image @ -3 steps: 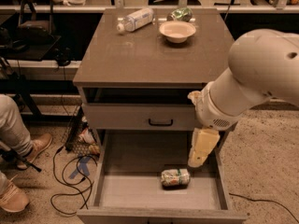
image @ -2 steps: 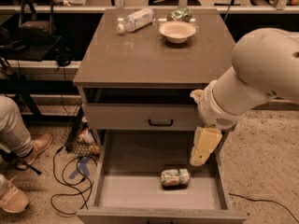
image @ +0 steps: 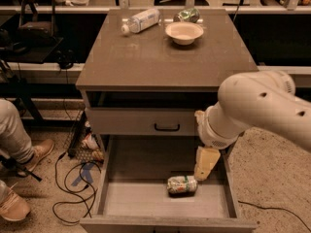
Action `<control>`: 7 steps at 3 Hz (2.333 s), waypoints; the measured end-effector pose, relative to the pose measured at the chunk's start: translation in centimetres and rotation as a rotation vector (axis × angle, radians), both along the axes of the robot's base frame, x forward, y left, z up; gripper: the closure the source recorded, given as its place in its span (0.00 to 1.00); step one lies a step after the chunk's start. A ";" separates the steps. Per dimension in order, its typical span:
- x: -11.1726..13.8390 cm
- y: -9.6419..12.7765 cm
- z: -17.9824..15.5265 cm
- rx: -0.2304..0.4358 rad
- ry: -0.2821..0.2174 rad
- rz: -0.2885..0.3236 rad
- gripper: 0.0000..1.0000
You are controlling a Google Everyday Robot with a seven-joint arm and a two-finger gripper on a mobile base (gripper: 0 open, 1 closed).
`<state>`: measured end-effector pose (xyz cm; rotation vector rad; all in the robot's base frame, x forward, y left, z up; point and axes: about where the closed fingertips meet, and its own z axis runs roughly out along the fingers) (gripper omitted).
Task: Pick 7up can from middle drawer and place on counter
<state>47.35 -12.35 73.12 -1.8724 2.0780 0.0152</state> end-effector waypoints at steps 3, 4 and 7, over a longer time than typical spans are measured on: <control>4.2 -4.4 -16.6 -0.104 0.105 -0.025 0.00; 4.9 -3.9 -20.3 -0.086 0.142 -0.010 0.00; 4.9 0.7 -30.5 0.029 0.207 0.055 0.00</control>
Offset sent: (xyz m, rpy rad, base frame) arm 0.0546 -0.0505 -0.2018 -0.1274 0.1188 -0.0282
